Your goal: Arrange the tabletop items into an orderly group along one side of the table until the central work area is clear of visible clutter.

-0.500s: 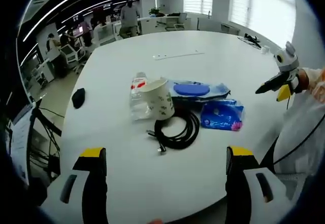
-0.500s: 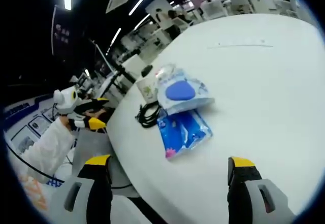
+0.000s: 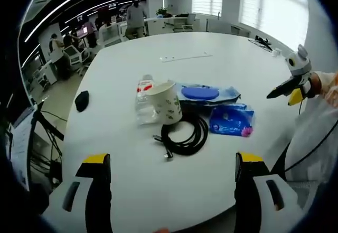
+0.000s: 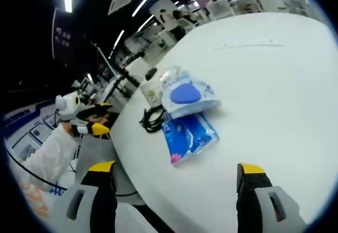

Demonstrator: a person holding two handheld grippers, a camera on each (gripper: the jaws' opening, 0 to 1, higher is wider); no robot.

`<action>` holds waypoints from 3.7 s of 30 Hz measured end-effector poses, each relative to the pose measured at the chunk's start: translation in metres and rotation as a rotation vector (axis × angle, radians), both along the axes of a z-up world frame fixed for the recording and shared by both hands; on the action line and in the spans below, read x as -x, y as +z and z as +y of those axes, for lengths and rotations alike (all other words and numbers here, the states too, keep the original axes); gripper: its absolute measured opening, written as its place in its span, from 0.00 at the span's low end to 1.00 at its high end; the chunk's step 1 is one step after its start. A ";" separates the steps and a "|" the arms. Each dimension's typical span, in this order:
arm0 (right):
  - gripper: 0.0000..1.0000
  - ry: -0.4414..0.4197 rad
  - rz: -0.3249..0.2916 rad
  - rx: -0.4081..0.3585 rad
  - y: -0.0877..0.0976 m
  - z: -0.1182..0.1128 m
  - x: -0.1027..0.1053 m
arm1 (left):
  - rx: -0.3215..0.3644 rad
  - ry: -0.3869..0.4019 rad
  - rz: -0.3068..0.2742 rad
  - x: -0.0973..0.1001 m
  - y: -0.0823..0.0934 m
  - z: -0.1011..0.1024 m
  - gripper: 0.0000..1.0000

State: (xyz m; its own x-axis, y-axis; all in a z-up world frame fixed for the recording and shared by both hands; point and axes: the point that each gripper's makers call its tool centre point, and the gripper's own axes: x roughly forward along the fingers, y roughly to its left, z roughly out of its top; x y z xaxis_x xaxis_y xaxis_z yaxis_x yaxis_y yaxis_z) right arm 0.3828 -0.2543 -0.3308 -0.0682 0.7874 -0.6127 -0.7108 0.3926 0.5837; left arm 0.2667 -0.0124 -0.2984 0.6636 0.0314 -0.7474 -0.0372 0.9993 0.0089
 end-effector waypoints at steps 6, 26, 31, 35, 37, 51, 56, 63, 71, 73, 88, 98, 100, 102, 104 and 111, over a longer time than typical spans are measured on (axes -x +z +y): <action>0.96 0.011 0.006 0.005 -0.003 0.000 0.005 | 0.000 0.003 0.005 0.002 0.000 0.002 1.00; 0.91 -0.033 0.047 0.018 -0.010 -0.009 0.004 | 0.067 -0.007 -0.047 -0.016 -0.010 0.003 0.97; 0.88 -0.042 0.065 0.012 -0.010 -0.009 0.005 | 0.081 -0.003 -0.056 -0.019 -0.015 0.004 0.96; 0.86 -0.046 0.079 0.013 -0.010 -0.007 0.006 | 0.096 -0.002 -0.061 -0.020 -0.017 -0.001 0.96; 0.86 -0.045 0.081 0.012 -0.010 -0.006 0.007 | 0.098 -0.003 -0.060 -0.020 -0.020 -0.001 0.96; 0.82 -0.136 0.195 -0.070 0.005 0.026 -0.011 | 0.114 0.011 -0.051 -0.022 -0.027 -0.005 0.97; 0.79 -0.210 0.265 -0.107 0.008 0.040 -0.022 | 0.118 0.034 -0.061 -0.021 -0.027 -0.001 0.96; 0.72 -0.370 0.423 -0.192 0.014 0.059 -0.040 | 0.131 0.045 -0.062 -0.022 -0.028 -0.006 0.96; 0.71 -0.506 0.544 -0.225 0.004 0.077 -0.056 | 0.152 0.039 -0.069 -0.026 -0.030 -0.010 0.96; 0.70 -0.523 0.565 -0.219 0.001 0.080 -0.057 | 0.153 0.040 -0.076 -0.027 -0.029 -0.008 0.96; 0.63 -0.773 0.786 -0.208 -0.035 0.103 -0.063 | 0.186 0.083 -0.102 -0.022 -0.034 0.013 0.95; 0.35 -0.824 0.785 -0.218 -0.047 0.114 -0.074 | 0.226 0.095 -0.117 -0.028 -0.037 0.010 0.94; 0.29 -0.785 0.772 -0.181 -0.052 0.115 -0.072 | 0.229 0.092 -0.110 -0.029 -0.039 0.008 0.94; 0.18 -0.771 0.749 -0.138 -0.059 0.112 -0.071 | 0.237 0.087 -0.103 -0.030 -0.042 0.007 0.94; 0.15 -0.777 0.764 -0.141 -0.061 0.113 -0.070 | 0.236 0.082 -0.102 -0.030 -0.041 0.007 0.94; 0.02 -0.813 0.818 -0.187 -0.059 0.110 -0.073 | 0.233 0.104 -0.108 -0.033 -0.039 0.013 0.93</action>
State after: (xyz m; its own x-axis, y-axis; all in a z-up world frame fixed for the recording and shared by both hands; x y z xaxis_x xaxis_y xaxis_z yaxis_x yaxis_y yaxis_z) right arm 0.4562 -0.1441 -0.3895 0.1768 0.8540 -0.4894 0.3246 0.4188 0.8481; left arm 0.3000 0.0004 -0.3379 0.7423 -0.0611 -0.6673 -0.1277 0.9647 -0.2303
